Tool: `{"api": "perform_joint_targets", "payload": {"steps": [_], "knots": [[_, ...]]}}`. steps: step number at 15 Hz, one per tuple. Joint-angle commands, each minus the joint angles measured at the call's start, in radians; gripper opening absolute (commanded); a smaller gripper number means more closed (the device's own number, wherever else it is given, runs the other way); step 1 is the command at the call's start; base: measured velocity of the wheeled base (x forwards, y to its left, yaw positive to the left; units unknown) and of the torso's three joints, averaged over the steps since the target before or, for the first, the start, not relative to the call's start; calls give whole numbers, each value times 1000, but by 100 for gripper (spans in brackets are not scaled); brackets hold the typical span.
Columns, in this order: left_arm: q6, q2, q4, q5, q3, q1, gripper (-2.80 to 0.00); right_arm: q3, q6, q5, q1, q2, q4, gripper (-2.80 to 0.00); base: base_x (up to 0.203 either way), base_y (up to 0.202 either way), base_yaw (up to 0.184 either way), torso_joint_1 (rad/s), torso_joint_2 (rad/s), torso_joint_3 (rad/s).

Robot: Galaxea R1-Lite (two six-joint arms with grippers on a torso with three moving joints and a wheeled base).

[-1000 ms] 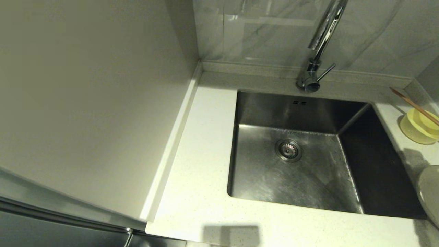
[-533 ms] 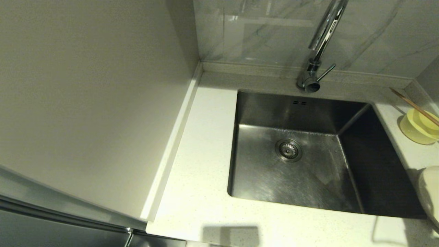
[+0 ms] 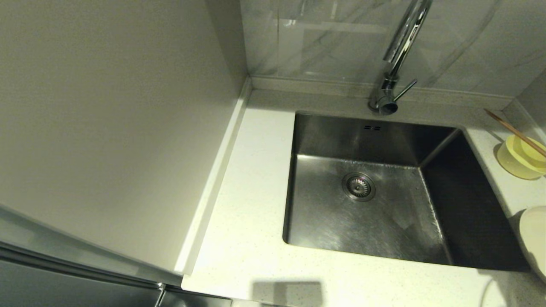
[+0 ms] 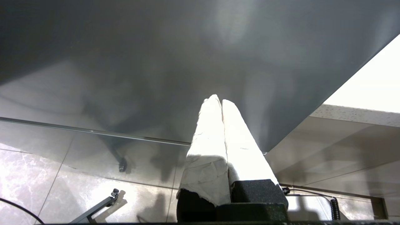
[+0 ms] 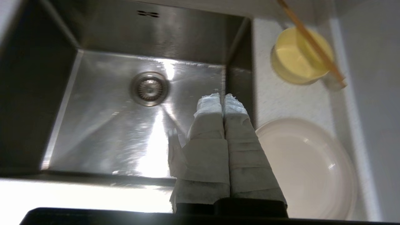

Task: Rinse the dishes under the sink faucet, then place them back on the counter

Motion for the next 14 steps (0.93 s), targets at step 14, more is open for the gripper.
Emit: {"api": "perform_joint_targets", "payload": {"steps": [14], "knots": [[-1, -2, 0, 0, 0, 0, -280, 454, 67, -19, 82, -657, 230, -280, 0, 0, 0, 0, 0, 0]]}}
